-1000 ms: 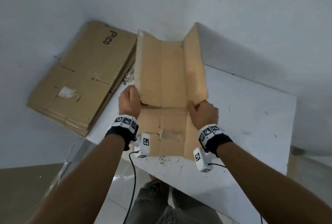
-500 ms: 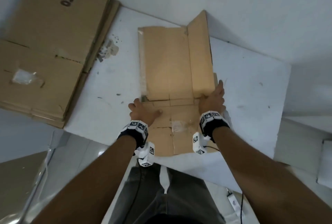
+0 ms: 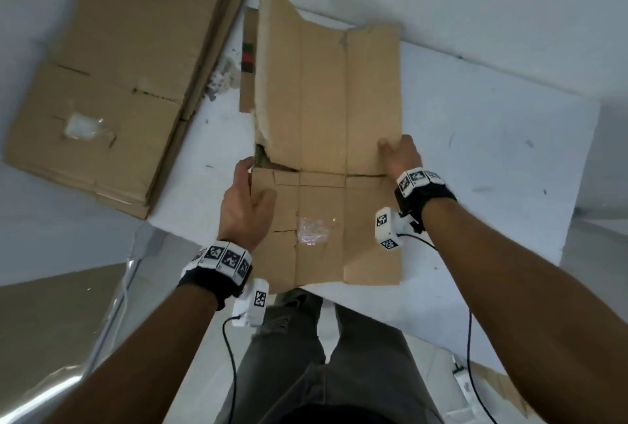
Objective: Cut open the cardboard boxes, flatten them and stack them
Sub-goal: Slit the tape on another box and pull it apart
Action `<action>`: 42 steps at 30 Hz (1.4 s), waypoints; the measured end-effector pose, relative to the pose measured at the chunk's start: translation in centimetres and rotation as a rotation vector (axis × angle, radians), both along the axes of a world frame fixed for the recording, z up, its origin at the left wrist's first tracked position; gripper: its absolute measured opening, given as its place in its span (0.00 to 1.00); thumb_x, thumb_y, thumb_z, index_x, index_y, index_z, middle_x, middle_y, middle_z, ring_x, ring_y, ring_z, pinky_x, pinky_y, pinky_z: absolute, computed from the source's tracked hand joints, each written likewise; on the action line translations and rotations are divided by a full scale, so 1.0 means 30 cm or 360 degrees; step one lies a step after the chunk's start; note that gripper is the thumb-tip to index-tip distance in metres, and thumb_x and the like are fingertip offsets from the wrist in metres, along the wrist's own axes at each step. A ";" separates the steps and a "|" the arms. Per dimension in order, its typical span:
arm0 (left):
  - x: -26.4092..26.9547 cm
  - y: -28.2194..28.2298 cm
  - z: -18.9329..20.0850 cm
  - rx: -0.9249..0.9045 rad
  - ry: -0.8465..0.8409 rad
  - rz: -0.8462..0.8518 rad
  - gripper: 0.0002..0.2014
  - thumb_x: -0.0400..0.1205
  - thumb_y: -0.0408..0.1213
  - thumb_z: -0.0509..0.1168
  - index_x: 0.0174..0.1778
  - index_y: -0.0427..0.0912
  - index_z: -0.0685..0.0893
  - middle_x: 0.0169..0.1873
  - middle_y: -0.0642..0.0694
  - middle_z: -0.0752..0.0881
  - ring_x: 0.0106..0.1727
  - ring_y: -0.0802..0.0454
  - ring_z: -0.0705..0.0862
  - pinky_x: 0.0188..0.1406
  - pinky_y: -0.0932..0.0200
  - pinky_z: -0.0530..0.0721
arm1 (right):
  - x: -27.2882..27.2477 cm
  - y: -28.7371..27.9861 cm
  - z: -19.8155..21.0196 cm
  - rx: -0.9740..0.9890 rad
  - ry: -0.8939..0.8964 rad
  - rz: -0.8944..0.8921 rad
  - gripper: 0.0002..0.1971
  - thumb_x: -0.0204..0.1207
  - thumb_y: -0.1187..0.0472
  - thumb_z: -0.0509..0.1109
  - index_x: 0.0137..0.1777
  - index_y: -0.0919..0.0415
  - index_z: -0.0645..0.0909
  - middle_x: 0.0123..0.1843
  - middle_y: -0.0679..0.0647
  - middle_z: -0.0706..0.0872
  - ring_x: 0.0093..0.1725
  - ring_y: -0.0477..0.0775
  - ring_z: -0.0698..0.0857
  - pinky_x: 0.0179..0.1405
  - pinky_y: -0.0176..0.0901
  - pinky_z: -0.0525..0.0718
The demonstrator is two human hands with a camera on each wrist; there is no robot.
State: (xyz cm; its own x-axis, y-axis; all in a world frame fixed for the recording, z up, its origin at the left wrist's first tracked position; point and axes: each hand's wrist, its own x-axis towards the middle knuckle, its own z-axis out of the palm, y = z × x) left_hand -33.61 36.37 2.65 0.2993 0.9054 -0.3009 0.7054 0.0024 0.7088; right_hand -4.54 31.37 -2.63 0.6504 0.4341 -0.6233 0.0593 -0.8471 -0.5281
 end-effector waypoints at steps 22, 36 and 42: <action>-0.858 1.200 0.071 0.0160 0.1198 -0.0166 0.46 0.85 0.56 0.65 0.92 0.44 0.46 0.89 0.33 0.55 0.86 0.31 0.59 0.83 0.30 0.60 | -0.937 1.037 0.118 0.0077 0.0123 0.0227 0.49 0.84 0.43 0.67 0.89 0.65 0.39 0.88 0.68 0.58 0.82 0.71 0.66 0.78 0.61 0.71; -0.994 1.206 -0.229 -0.0009 0.1124 -0.0376 0.72 0.51 0.96 0.44 0.86 0.63 0.26 0.85 0.42 0.21 0.86 0.29 0.27 0.79 0.15 0.36 | -0.924 1.508 -0.038 -0.0320 -0.0839 0.1648 0.57 0.65 0.13 0.48 0.87 0.40 0.31 0.88 0.59 0.26 0.84 0.77 0.28 0.73 0.91 0.41; -0.998 1.221 -0.300 0.0056 0.1150 -0.0379 0.73 0.49 0.96 0.45 0.87 0.63 0.29 0.87 0.41 0.25 0.87 0.28 0.30 0.79 0.16 0.35 | -0.934 1.499 -0.127 -0.0228 -0.0983 0.1636 0.56 0.65 0.12 0.34 0.87 0.43 0.29 0.88 0.63 0.27 0.84 0.79 0.29 0.72 0.92 0.38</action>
State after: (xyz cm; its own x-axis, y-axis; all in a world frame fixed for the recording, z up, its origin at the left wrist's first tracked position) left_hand -63.55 73.01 -6.35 0.2272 0.8538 -0.4684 0.9727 -0.2220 0.0671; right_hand -32.57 76.34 -6.44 0.2469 0.8761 -0.4140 0.9493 -0.3044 -0.0781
